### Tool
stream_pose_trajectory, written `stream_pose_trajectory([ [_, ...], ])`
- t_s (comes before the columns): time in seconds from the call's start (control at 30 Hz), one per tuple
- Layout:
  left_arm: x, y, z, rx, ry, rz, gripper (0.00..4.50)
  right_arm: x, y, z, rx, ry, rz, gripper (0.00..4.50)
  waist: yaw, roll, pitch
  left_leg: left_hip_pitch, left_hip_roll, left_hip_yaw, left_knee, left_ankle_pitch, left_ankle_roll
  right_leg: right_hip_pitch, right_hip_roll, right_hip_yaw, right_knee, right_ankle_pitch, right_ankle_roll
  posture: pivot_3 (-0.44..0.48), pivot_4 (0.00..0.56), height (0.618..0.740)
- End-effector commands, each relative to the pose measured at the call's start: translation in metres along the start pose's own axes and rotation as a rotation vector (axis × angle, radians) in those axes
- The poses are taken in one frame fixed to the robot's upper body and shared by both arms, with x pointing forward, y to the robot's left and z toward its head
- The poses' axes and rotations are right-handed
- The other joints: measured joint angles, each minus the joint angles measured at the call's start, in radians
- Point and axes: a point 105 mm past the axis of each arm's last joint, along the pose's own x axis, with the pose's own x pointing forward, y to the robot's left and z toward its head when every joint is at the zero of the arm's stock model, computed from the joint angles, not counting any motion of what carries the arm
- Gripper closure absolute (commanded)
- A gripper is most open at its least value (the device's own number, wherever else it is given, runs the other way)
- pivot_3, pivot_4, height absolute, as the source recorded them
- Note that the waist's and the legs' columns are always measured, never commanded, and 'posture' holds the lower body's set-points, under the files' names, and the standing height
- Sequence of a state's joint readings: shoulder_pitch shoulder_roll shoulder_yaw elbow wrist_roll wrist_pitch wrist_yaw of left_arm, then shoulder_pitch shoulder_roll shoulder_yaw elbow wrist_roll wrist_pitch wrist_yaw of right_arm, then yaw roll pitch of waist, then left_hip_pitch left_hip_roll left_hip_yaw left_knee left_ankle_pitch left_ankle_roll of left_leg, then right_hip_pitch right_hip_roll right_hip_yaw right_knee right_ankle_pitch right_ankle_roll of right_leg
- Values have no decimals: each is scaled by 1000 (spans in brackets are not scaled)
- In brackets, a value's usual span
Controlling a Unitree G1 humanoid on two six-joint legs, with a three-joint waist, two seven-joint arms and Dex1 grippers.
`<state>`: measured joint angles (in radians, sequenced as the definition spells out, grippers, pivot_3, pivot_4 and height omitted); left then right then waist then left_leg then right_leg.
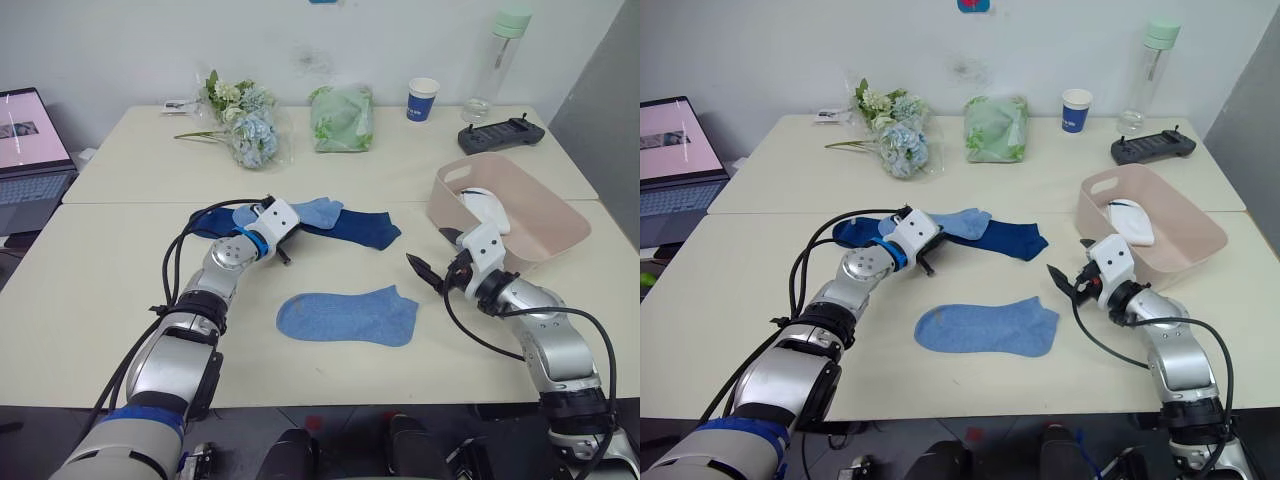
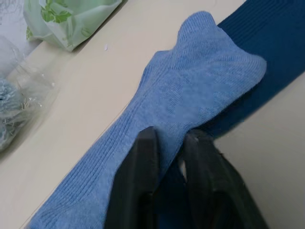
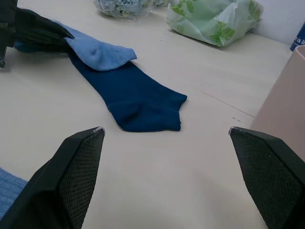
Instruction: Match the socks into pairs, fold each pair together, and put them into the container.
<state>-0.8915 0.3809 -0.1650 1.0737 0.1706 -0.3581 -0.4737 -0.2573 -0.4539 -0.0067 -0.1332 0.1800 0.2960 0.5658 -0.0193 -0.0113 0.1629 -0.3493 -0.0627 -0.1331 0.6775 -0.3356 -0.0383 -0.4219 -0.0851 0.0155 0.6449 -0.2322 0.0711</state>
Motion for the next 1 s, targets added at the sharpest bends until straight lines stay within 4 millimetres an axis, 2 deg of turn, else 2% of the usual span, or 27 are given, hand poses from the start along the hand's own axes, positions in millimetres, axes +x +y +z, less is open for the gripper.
stream_pose_trajectory([
  [0.03, 2, 10, 16, 5, -60, 27, 4466, 0, 2, 17, -27, -58, 7, 0, -2, 0, 0, 0, 0, 0, 0, 0, 0, 0, 0, 0, 0, 0, 0, 0, 150, 740],
  [0.27, -3, 20, 19, -29, -84, 57, 4466, 2, 4, 16, -10, -61, 18, 0, -7, 0, 0, 0, 0, -1, 0, 0, 0, 0, 0, 0, 0, 0, 0, 0, 150, 740],
  [0.67, -11, 11, 11, -58, -84, -34, 4466, 5, 8, 17, -11, -59, 49, 0, -9, 0, 0, 0, 0, -1, 0, 0, 0, 0, 0, 0, 0, 0, 0, 0, 150, 740],
  [0.87, -16, -10, 25, -108, -159, -184, 4466, 6, 10, 18, -14, -61, 63, 0, -10, 0, 0, 0, 0, -1, 0, 0, 0, 0, 0, 0, 0, 0, 0, 0, 150, 740],
  [1.0, -28, -19, 17, -56, -117, -246, 4466, 5, 10, 17, -15, -59, 64, 0, -11, 0, 0, 0, 1, -2, 0, 0, 0, 0, 0, 1, 1, 0, 0, 0, 150, 740],
])
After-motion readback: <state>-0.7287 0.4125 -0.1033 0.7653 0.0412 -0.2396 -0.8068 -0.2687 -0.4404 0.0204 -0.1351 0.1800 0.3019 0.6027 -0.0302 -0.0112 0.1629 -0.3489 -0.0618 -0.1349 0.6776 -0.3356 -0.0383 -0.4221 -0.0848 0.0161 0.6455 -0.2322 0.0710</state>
